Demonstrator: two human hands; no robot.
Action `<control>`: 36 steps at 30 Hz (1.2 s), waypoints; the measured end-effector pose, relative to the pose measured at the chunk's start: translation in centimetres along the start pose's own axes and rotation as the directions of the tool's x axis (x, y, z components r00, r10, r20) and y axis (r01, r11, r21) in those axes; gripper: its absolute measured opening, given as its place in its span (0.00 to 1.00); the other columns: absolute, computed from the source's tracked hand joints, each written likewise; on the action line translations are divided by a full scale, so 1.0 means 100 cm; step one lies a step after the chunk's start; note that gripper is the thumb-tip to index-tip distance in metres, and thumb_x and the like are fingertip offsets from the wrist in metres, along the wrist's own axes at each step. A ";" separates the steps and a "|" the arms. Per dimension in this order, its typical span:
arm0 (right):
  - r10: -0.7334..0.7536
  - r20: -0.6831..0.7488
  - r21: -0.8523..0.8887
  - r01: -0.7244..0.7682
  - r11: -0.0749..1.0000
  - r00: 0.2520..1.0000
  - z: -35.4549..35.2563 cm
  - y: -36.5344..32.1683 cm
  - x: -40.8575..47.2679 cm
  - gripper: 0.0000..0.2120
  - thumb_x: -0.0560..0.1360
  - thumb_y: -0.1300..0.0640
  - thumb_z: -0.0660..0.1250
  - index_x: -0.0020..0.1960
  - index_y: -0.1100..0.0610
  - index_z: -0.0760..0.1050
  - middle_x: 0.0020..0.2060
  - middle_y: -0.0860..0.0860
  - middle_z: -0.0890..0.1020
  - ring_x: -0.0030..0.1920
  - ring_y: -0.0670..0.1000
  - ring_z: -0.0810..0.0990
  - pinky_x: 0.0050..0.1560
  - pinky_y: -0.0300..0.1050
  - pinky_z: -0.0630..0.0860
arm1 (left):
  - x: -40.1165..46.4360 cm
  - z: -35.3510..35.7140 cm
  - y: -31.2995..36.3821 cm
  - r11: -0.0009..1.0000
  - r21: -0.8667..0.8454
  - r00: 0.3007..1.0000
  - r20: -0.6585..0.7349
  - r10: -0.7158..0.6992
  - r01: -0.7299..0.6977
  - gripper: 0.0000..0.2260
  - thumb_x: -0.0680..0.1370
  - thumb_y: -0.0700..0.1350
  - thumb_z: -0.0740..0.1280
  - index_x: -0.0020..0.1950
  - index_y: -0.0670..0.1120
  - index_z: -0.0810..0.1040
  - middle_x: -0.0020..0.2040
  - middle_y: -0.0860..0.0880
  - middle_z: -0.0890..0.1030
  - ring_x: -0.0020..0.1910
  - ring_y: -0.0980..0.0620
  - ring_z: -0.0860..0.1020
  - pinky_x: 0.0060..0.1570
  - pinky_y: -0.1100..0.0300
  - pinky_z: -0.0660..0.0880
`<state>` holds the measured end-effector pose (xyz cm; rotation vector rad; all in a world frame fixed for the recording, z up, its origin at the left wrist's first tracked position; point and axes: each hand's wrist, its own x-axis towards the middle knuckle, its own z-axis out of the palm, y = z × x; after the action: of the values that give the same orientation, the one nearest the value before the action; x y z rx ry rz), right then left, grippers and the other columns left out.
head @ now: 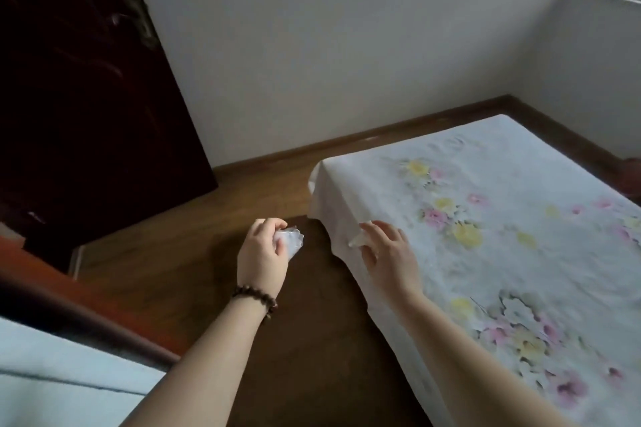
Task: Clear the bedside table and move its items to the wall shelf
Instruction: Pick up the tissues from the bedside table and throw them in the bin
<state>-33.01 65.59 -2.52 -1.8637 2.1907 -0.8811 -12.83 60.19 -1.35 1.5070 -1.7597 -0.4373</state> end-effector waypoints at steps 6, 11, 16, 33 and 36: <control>-0.031 0.046 0.014 0.030 0.999 0.998 0.051 -0.006 0.097 0.17 0.75 0.60 0.67 0.62 0.51 0.74 0.62 0.51 0.76 0.61 0.55 0.73 0.56 0.52 0.75 | 0.086 0.020 -0.037 0.998 0.044 0.999 -0.036 -0.039 0.040 0.09 0.73 0.32 0.66 0.51 0.41 0.79 0.52 0.44 0.79 0.46 0.46 0.79 0.45 0.61 0.73; -0.015 0.044 0.044 0.013 0.999 0.999 0.096 0.017 0.206 0.17 0.76 0.58 0.65 0.65 0.51 0.73 0.63 0.50 0.75 0.63 0.53 0.70 0.59 0.51 0.74 | 0.184 0.075 -0.070 0.995 0.080 0.997 -0.044 -0.057 0.060 0.09 0.74 0.33 0.67 0.50 0.43 0.79 0.53 0.46 0.78 0.44 0.48 0.79 0.39 0.63 0.72; 0.003 0.068 0.065 -0.008 0.998 0.998 0.133 0.051 0.349 0.17 0.77 0.59 0.62 0.65 0.52 0.71 0.64 0.50 0.73 0.62 0.53 0.70 0.59 0.49 0.72 | 0.326 0.140 -0.082 0.996 0.066 0.997 -0.056 -0.049 0.053 0.09 0.72 0.30 0.67 0.48 0.42 0.79 0.49 0.44 0.78 0.45 0.45 0.79 0.43 0.60 0.74; 0.157 -0.037 0.039 -0.155 0.987 0.987 0.201 0.118 0.699 0.20 0.72 0.62 0.68 0.63 0.54 0.74 0.61 0.50 0.77 0.59 0.55 0.72 0.52 0.47 0.73 | 0.693 0.305 -0.079 0.998 0.028 0.995 0.089 0.045 -0.048 0.09 0.73 0.31 0.65 0.50 0.41 0.80 0.51 0.44 0.79 0.46 0.45 0.79 0.46 0.60 0.74; 0.224 -0.080 0.023 -0.223 0.974 0.971 0.223 0.129 0.758 0.20 0.72 0.62 0.69 0.63 0.55 0.74 0.61 0.51 0.77 0.59 0.55 0.72 0.53 0.50 0.75 | 0.761 0.338 -0.090 0.995 -0.001 0.984 0.147 0.103 -0.104 0.10 0.73 0.31 0.65 0.50 0.41 0.80 0.51 0.44 0.80 0.46 0.44 0.80 0.46 0.56 0.76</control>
<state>-51.02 -12.32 -7.32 -1.5593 2.3775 -0.9395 -32.18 -21.28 -4.79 1.4105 -1.9459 -0.5004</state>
